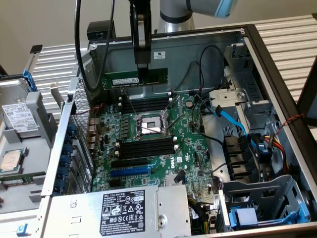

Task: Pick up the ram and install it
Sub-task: 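Insert the ram into the slot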

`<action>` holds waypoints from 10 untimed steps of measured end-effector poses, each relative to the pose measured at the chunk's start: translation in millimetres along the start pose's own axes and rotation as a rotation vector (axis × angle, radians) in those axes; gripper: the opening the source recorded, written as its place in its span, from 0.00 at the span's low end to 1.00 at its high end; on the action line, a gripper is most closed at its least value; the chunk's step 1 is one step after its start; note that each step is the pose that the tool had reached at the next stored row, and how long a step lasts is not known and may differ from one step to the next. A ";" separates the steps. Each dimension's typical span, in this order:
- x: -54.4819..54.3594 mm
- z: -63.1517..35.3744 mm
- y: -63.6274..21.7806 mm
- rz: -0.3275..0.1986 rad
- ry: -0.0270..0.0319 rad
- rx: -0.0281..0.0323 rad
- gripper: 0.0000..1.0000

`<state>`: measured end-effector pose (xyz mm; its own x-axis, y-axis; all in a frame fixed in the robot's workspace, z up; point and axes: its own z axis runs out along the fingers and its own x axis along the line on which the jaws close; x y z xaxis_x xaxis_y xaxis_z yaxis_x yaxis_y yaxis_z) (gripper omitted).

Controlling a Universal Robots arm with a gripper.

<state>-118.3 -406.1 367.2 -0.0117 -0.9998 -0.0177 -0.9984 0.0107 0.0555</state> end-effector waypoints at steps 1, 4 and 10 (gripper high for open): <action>0.2 1.8 -0.1 0.000 0.0004 0.0000 0.13; 0.6 7.3 -0.4 0.000 0.0006 0.0001 0.13; 1.4 18.1 -1.1 0.000 0.0015 0.0001 0.13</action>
<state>-118.3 -407.1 349.0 -0.0116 -0.9998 -0.0162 -0.9984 0.0107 0.0554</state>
